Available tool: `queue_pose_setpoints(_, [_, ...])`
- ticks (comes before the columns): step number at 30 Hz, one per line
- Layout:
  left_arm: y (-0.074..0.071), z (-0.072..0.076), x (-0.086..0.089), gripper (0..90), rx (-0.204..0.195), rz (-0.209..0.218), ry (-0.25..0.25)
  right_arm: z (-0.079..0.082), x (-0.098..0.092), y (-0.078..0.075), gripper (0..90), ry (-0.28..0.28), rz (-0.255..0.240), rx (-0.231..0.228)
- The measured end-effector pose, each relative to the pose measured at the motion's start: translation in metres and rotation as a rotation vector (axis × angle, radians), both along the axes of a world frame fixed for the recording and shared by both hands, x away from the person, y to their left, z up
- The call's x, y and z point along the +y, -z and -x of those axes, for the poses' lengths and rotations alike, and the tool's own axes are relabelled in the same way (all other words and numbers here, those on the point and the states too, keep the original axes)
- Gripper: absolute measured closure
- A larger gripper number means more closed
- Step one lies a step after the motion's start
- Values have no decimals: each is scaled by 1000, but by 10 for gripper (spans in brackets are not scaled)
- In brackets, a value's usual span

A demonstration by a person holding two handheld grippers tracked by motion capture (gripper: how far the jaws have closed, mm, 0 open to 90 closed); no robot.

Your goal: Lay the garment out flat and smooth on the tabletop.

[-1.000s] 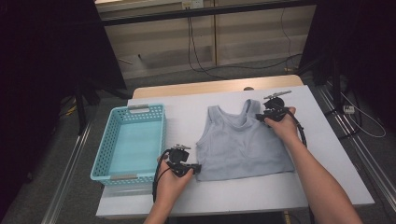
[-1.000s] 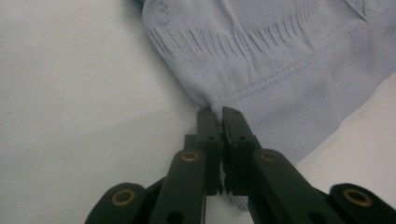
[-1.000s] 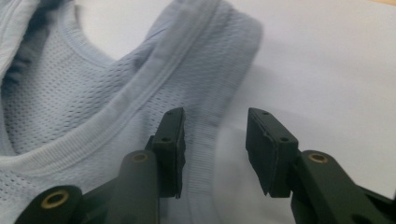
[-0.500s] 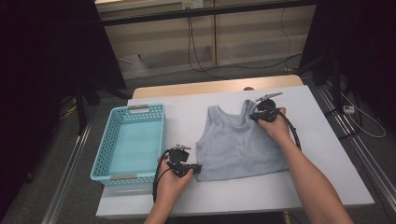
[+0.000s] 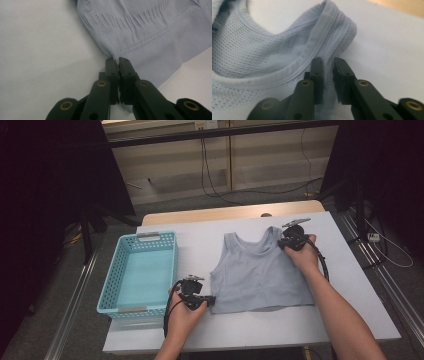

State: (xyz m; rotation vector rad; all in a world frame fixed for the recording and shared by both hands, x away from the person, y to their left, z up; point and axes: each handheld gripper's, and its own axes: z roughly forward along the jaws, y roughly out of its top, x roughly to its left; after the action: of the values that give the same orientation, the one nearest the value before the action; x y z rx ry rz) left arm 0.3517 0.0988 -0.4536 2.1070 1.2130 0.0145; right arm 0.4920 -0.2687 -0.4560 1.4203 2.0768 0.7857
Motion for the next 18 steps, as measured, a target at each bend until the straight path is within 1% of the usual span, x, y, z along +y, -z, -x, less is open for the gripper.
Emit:
queue_pose_setpoints(2, [0,0,0,870,-1,-1,2,2,4,-5,710,3,-7,-26])
queue_pose_setpoints(3, [0,0,0,870,-1,-1,3,3,5,-9,716,3,0,-41])
queue_pose_setpoints(4, [0,0,-1,870,0,2,-2,4,6,-13,740,-6,4,-51])
queue_pose_setpoints(5, [0,0,-1,870,2,4,-6,5,8,-16,771,-23,1,-49])
queue_pose_setpoints(6, [0,0,-1,870,0,3,-5,6,9,-18,772,-37,-7,-44])
queue_pose_setpoints(7, [-1,0,-1,870,1,3,-6,7,9,-19,768,-38,-24,-45])
queue_pose_setpoints(8, [-1,0,-1,870,2,3,-5,8,10,-20,764,-41,-54,-38])
queue_pose_setpoints(9, [-1,0,-1,870,1,1,-6,8,12,-19,745,-50,-63,-21])
queue_pose_setpoints(11, [-1,0,-1,870,2,-3,-2,8,17,-14,697,-60,-56,4])
queue_pose_setpoints(13, [-1,0,-2,871,2,-5,-1,6,22,-9,691,-60,-62,18])
queue_pose_setpoints(16, [-1,0,-1,870,4,-4,-2,3,31,-4,708,-60,-54,32])
queue_pose_setpoints(18, [-1,0,-1,870,3,-2,0,0,36,2,714,-54,-18,48])
